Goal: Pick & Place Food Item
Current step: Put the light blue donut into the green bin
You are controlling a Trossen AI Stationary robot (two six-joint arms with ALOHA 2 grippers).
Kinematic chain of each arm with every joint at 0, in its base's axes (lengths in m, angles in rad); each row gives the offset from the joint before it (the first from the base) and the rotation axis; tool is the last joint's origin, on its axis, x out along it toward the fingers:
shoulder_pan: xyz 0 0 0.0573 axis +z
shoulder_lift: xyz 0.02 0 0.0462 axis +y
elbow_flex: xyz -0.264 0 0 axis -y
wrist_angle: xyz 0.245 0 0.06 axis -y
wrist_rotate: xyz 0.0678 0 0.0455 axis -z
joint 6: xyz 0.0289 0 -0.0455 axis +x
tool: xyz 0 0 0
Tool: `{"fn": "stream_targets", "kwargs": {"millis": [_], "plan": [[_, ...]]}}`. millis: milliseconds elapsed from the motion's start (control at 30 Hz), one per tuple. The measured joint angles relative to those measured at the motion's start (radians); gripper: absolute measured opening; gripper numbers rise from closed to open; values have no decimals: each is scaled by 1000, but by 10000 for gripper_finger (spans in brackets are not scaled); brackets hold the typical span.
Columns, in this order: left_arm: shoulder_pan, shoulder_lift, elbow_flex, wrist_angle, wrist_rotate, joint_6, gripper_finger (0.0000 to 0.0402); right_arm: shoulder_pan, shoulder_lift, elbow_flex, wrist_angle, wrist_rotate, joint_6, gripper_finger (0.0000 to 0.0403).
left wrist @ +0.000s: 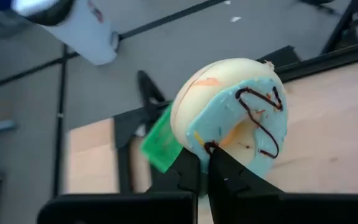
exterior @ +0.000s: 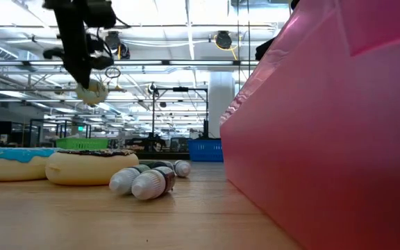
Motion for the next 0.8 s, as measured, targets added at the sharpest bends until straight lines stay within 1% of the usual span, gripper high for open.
{"fn": "stream_targets", "kwargs": {"millis": [133, 300, 367, 533, 800], "plan": [[90, 31, -79, 108, 75, 40, 14, 0, 0, 0, 0, 0, 0, 130], [168, 81, -172, 184, 171, 41, 5, 0, 0, 0, 0, 0, 0, 130], [177, 95, -192, 198, 174, 47, 10, 0, 0, 0, 0, 0, -1, 130], [175, 138, -193, 203, 185, 31, 21, 0, 0, 0, 0, 0, -2, 130], [176, 219, -192, 204, 195, 21, 11, 0, 0, 0, 0, 0, -2, 130]]}}
